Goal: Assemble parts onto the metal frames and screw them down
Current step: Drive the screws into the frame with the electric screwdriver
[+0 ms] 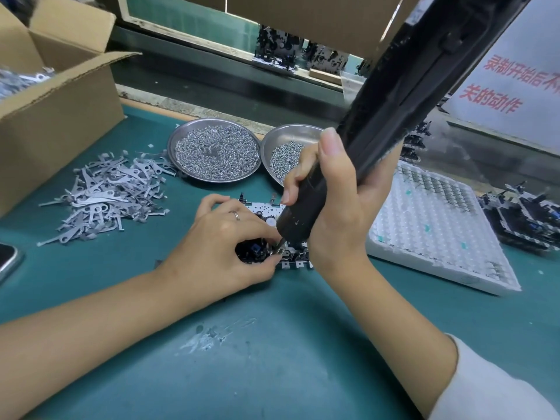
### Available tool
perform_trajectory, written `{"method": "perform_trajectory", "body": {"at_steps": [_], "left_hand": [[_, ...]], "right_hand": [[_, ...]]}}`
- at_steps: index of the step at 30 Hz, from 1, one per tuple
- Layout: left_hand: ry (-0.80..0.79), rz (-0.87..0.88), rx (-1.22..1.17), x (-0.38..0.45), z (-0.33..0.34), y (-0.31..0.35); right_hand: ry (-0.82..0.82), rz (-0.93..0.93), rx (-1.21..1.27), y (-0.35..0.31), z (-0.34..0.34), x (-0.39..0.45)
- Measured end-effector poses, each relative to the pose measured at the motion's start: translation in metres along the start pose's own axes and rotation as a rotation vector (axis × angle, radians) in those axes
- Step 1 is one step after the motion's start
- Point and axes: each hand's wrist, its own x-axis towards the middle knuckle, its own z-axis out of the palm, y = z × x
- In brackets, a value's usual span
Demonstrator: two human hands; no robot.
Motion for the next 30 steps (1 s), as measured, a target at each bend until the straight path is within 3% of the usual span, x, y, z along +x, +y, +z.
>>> {"method": "perform_trajectory", "body": {"at_steps": [22,30], "left_hand": [[-0.035,-0.016,0.017,0.000,-0.002,0.001],[-0.047,-0.045,-0.014,0.000,-0.003,0.002]], "right_hand": [[-0.025,-0.011,0.001,0.003,0.001,-0.001],[0.045,-0.070,-0.008,-0.005,-0.011,0.009]]}}
